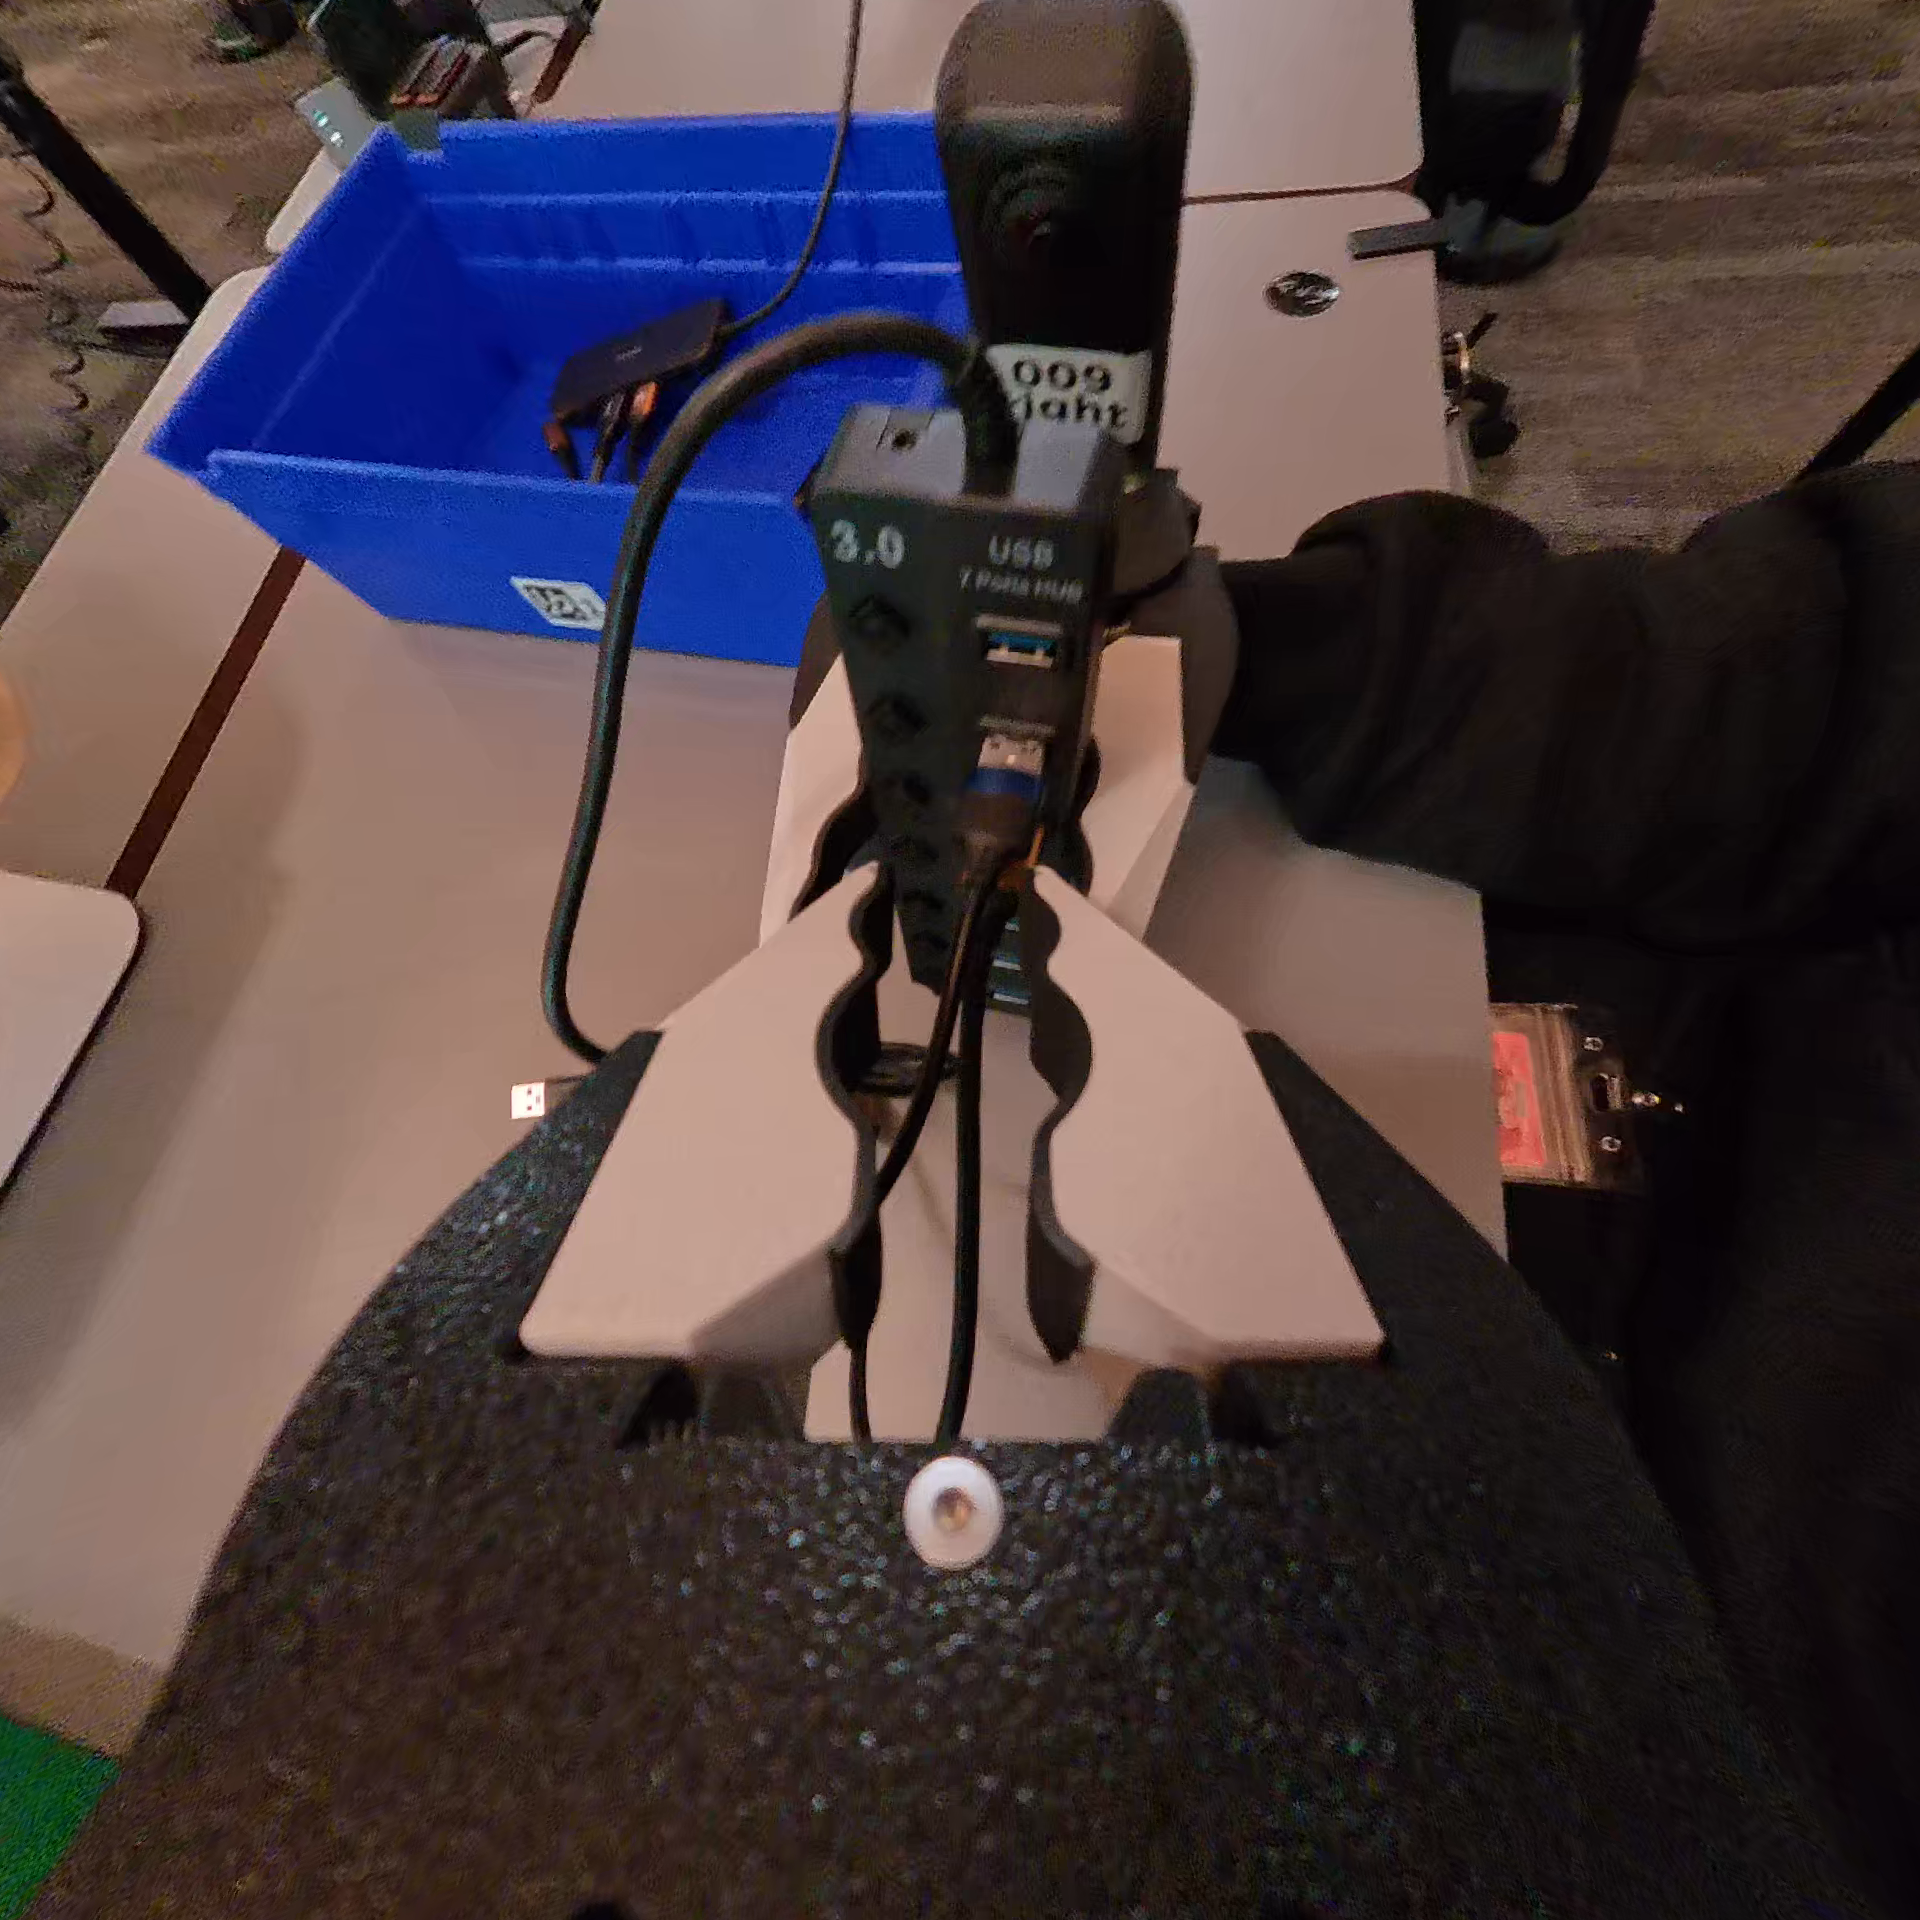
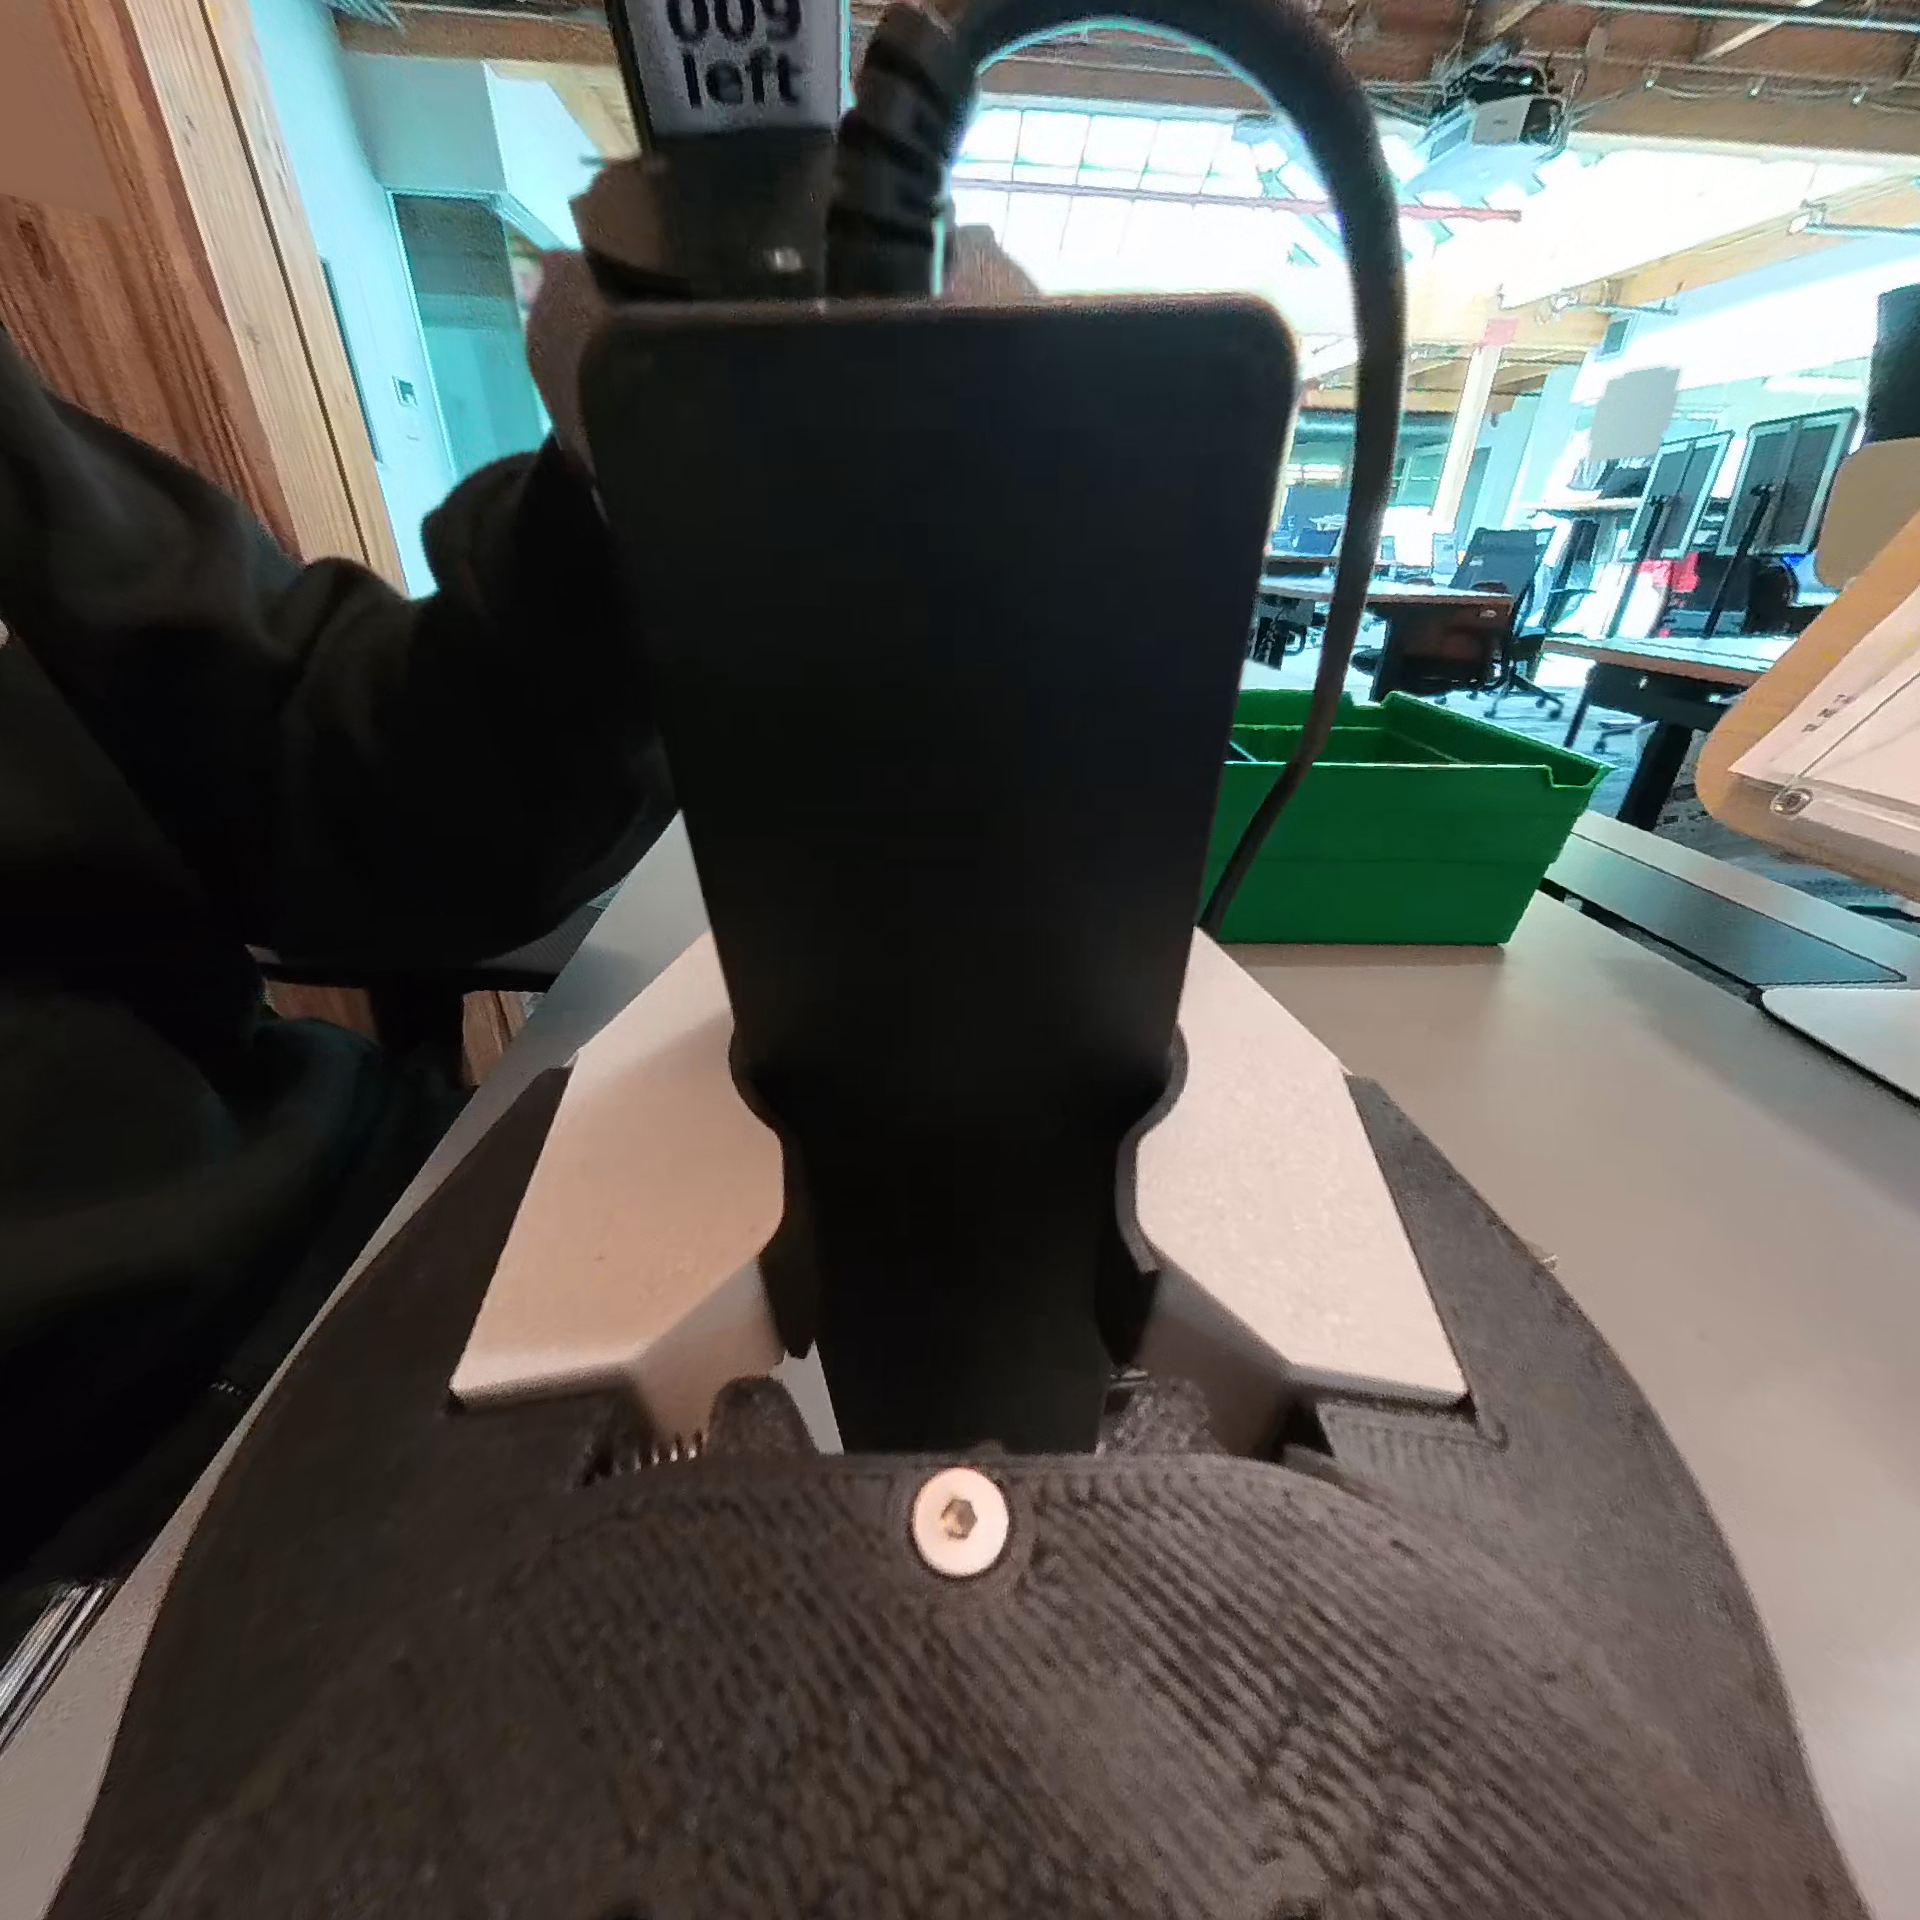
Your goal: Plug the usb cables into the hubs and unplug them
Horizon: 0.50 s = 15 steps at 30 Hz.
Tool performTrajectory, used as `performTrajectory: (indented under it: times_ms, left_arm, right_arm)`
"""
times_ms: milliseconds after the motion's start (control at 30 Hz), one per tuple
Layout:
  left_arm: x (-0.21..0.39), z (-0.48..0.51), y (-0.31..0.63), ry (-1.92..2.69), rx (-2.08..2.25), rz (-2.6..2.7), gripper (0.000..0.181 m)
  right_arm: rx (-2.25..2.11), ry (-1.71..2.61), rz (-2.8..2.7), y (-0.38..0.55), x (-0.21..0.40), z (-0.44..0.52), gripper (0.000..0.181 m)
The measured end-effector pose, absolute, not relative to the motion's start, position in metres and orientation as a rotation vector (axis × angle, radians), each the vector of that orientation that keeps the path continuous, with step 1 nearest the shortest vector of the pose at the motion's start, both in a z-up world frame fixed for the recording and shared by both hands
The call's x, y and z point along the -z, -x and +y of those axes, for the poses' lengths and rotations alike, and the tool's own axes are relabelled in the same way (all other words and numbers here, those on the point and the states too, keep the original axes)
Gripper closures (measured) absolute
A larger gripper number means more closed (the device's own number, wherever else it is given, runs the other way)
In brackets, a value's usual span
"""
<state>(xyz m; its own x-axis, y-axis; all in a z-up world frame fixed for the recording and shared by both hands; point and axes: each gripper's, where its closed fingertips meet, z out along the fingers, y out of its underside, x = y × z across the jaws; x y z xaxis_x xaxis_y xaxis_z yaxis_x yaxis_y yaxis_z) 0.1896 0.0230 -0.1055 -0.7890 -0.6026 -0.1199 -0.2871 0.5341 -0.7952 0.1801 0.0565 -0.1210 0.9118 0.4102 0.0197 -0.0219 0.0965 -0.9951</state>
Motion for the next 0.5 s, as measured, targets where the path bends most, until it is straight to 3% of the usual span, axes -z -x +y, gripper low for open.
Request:
performTrajectory:
  times_ms: [100, 500]
  left_arm:
    - [0.106, 0.018, -0.185, 0.720, 1.223, 2.393, 0.169]
    - [0.105, 0.015, -0.185, 0.620, 1.161, 2.420, 0.169]
  right_arm:
    - [-0.314, 1.466, -0.332, -0.181, 0.124, 0.057, 0.119]
    - [-0.313, 1.476, -0.350, -0.176, 0.126, 0.061, 0.119]
